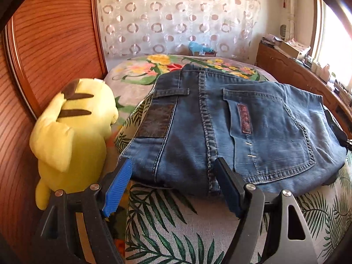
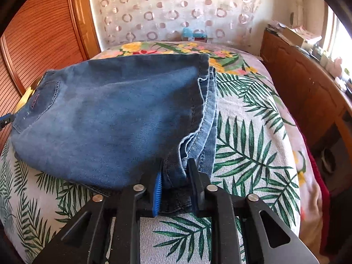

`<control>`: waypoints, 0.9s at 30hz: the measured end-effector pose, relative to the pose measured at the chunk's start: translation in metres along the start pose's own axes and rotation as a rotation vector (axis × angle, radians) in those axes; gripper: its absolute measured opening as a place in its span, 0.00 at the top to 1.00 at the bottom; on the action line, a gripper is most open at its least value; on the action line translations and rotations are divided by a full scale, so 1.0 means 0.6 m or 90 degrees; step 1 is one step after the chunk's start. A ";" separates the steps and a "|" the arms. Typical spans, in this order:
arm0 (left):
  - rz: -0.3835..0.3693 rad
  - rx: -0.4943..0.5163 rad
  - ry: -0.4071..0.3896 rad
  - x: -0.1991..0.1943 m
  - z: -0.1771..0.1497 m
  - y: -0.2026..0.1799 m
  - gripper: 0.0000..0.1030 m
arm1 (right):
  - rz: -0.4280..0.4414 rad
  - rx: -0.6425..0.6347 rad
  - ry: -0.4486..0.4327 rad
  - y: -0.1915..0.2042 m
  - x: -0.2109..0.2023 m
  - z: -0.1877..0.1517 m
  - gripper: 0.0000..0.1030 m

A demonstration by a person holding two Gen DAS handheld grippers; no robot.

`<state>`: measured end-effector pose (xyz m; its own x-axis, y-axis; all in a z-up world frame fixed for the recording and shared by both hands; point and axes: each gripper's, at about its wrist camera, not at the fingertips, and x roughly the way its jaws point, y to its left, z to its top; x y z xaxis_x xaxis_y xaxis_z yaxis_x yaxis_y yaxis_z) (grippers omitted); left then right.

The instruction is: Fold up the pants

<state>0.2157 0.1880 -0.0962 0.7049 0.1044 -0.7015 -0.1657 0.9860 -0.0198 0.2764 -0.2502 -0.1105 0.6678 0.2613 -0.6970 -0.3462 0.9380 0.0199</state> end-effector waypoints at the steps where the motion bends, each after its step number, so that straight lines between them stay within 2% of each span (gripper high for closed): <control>1: -0.003 -0.005 0.004 0.004 0.000 0.003 0.25 | 0.000 -0.001 0.000 0.000 0.001 -0.001 0.83; 7: -0.009 -0.016 0.020 0.014 0.006 0.009 0.24 | -0.014 0.017 -0.001 -0.004 -0.003 -0.003 0.83; 8: -0.010 -0.020 0.022 0.015 0.006 0.010 0.23 | -0.015 0.020 -0.005 -0.005 -0.006 -0.002 0.81; 9: -0.010 -0.021 0.024 0.016 0.006 0.010 0.23 | -0.022 0.021 -0.007 -0.004 -0.008 -0.001 0.77; 11: -0.010 -0.023 0.024 0.016 0.005 0.010 0.23 | -0.051 0.016 -0.009 -0.003 -0.006 -0.002 0.61; 15: -0.007 -0.027 0.022 0.015 0.004 0.009 0.23 | -0.046 0.038 -0.004 -0.016 0.005 -0.004 0.47; 17: -0.007 -0.027 0.021 0.015 0.003 0.010 0.23 | -0.055 0.043 -0.003 -0.020 0.008 -0.003 0.37; 24: -0.006 -0.026 0.022 0.018 0.004 0.010 0.23 | -0.033 0.046 0.000 -0.019 0.010 0.000 0.36; 25: -0.005 -0.027 0.022 0.017 0.004 0.009 0.23 | -0.028 0.044 -0.002 -0.022 0.008 -0.001 0.41; 26: -0.005 -0.026 0.022 0.017 0.004 0.009 0.23 | -0.017 0.037 -0.004 -0.020 0.007 0.000 0.53; 27: -0.005 -0.026 0.022 0.017 0.004 0.009 0.23 | -0.005 0.032 -0.005 -0.017 0.005 0.000 0.59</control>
<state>0.2237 0.1948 -0.1019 0.6821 0.0912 -0.7255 -0.1888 0.9805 -0.0543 0.2821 -0.2593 -0.1129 0.6753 0.2549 -0.6921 -0.3068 0.9504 0.0507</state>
